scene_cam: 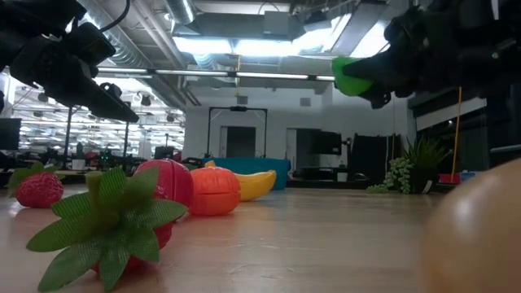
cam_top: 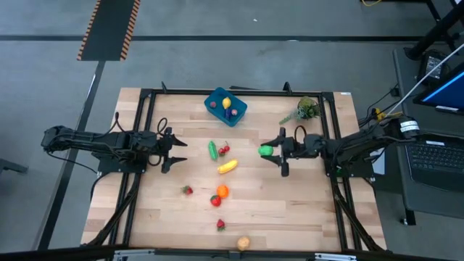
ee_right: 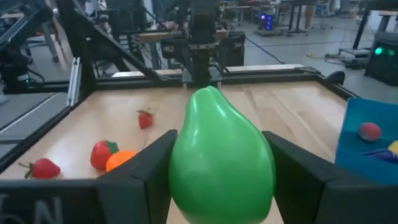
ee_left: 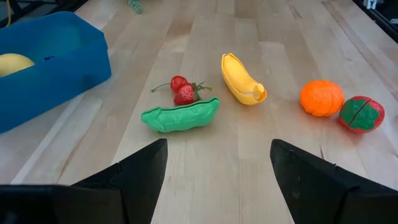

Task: Pick and placing Produce into tupperware
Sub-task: Put the green pear into the blue bin

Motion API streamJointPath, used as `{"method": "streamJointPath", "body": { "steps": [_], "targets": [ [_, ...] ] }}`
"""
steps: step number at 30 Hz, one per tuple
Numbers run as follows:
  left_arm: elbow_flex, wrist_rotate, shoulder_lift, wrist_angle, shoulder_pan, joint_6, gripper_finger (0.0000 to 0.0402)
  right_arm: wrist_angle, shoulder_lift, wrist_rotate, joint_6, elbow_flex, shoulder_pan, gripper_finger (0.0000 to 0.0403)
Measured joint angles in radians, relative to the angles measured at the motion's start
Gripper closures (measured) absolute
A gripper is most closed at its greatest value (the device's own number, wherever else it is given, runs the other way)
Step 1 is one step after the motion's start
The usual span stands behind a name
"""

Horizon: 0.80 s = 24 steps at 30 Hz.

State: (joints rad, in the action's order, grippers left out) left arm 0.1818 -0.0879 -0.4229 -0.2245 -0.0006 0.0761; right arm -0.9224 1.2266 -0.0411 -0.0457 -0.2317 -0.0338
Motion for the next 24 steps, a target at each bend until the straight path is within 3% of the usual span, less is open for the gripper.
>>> {"method": "streamJointPath", "body": {
  "steps": [8, 15, 24],
  "targets": [
    [0.000, 0.000, 0.000, 0.000, 0.000, 0.000, 0.0123, -0.002, 0.000, 0.109, 0.045, 0.000, 0.088, 0.0189],
    [0.000, 0.000, 0.000, 0.000, 0.000, 0.000, 0.0123, -0.009, 0.000, 0.279, 0.026, 0.000, 0.165, 0.0189],
    [0.000, 0.000, 0.000, 0.000, 0.000, 0.000, 0.0123, -0.014, 0.000, 0.382, 0.033, 0.000, 0.343, 0.0189]
  ]
}}
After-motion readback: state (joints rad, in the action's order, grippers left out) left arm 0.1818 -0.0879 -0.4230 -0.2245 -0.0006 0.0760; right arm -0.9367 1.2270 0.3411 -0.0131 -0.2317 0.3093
